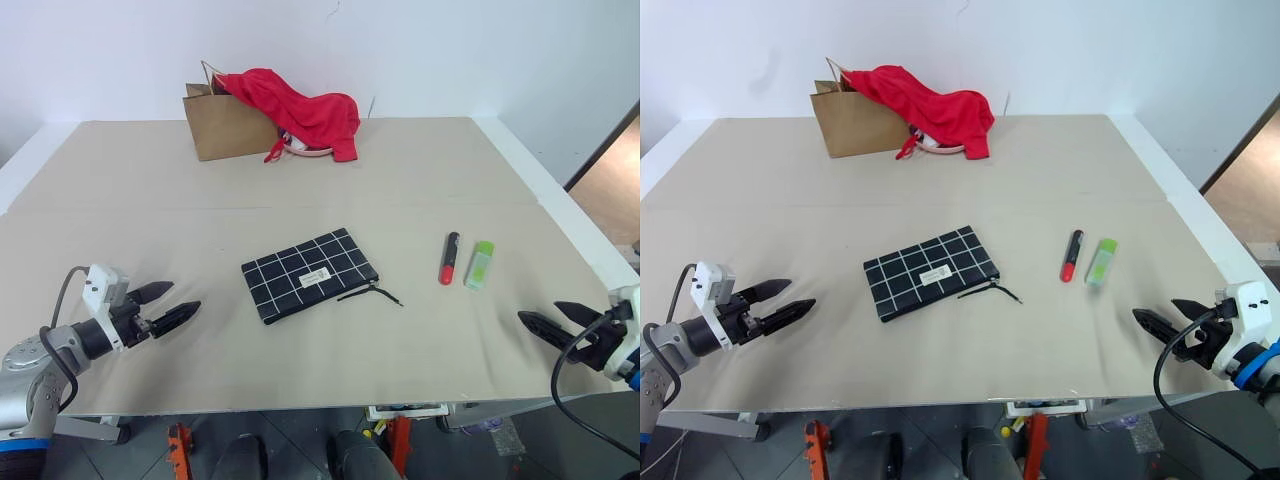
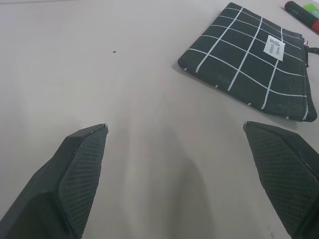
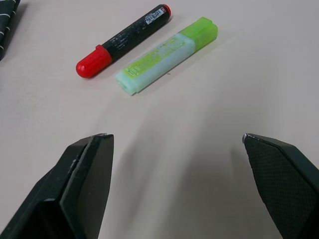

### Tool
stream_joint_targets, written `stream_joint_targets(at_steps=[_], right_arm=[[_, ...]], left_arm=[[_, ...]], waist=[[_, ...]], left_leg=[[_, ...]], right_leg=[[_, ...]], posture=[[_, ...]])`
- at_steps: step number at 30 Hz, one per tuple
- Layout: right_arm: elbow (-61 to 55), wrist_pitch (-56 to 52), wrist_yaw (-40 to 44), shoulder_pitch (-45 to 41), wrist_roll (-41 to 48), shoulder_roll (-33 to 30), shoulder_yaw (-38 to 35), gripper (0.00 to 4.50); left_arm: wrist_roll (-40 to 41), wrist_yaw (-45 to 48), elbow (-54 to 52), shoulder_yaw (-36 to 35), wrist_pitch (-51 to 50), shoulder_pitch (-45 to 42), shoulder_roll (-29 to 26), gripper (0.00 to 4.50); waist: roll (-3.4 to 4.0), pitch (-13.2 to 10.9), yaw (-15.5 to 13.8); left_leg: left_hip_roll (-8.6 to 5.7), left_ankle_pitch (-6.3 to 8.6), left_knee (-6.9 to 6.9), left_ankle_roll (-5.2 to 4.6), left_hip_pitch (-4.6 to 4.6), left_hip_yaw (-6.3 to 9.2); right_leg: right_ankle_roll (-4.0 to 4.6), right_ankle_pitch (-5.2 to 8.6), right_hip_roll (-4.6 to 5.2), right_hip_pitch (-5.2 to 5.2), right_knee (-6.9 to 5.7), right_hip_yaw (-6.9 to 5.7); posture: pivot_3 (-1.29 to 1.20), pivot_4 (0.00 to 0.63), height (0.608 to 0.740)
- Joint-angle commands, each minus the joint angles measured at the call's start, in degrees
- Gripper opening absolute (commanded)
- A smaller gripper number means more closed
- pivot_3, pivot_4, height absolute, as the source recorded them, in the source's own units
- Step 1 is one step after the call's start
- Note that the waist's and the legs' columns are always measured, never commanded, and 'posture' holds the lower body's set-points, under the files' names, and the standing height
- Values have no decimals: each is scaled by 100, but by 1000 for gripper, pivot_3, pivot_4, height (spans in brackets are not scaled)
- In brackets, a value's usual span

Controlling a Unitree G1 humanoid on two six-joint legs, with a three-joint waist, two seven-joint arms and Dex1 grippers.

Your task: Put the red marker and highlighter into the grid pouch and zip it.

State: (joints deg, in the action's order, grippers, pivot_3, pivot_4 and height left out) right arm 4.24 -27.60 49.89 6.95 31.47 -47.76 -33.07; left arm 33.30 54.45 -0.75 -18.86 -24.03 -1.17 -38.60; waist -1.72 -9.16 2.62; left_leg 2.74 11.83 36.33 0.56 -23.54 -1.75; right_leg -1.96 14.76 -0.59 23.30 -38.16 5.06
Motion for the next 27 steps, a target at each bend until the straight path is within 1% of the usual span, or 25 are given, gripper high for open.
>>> stream_joint_targets(at_steps=[1,4,11,14,17,22,23,25,26,27], right_arm=[[-92,92,-1,-9,21,-7,-164,4462],[-154,138,13,28,-12,1,-125,4462],[-191,148,36,33,-12,2,-67,4462],[-119,195,65,-39,-36,-16,-3,4462],[-79,206,54,-116,-65,-33,69,4462],[-77,175,91,-167,-47,-76,83,4462],[-93,157,106,-180,-41,-88,82,4069],[-113,124,133,-227,-16,-110,75,3823],[-124,84,179,-314,36,-149,81,3193],[-146,28,232,-408,94,-192,98,2846]], left_arm=[[16,7,-85,-28,115,-178,-3,4500],[-99,-82,14,79,202,-314,80,4500],[-198,63,31,151,307,-218,74,4500],[-351,198,528,240,441,-411,-6,4500],[-732,288,1030,342,1098,-540,-34,4500],[-973,636,1235,353,2102,-565,-12,4500],[-1053,758,1298,391,2370,-560,-37,4500],[-1209,950,1403,462,2830,-537,-89,4500],[-1359,1034,1406,534,3137,-508,-140,4500],[-1482,1093,1389,598,3387,-483,-172,4500]], waist=[[0,0,0],[0,0,-6],[0,0,0],[0,0,-1],[1,1,-3],[-1,0,-5],[-1,0,-6],[0,0,-8],[0,0,-9],[0,0,-9]], left_leg=[[0,0,0,0,0,0],[-1,0,0,0,0,2],[0,2,0,2,0,0],[1,2,-1,2,0,2],[0,2,-1,2,3,3],[0,1,0,2,4,-6],[0,2,0,3,1,-6],[-1,2,0,3,1,-6],[-1,2,-1,3,1,-7],[-1,3,-1,3,1,-7]], right_leg=[[0,0,0,0,0,0],[1,0,-1,-1,0,-2],[-13,-5,-3,-1,0,3],[-12,-4,-4,-1,0,1],[-9,-3,-4,-3,0,-1],[-6,-5,-5,-2,0,7],[-14,-7,-4,-1,0,9],[-15,-6,-3,-1,0,9],[-15,-6,-3,-1,0,10],[-15,-6,-3,-1,0,11]], posture=[[0,150,740],[0,150,740],[0,150,740],[0,150,740],[0,150,740],[0,150,740],[0,150,740],[0,150,740],[0,150,740],[0,150,740]])
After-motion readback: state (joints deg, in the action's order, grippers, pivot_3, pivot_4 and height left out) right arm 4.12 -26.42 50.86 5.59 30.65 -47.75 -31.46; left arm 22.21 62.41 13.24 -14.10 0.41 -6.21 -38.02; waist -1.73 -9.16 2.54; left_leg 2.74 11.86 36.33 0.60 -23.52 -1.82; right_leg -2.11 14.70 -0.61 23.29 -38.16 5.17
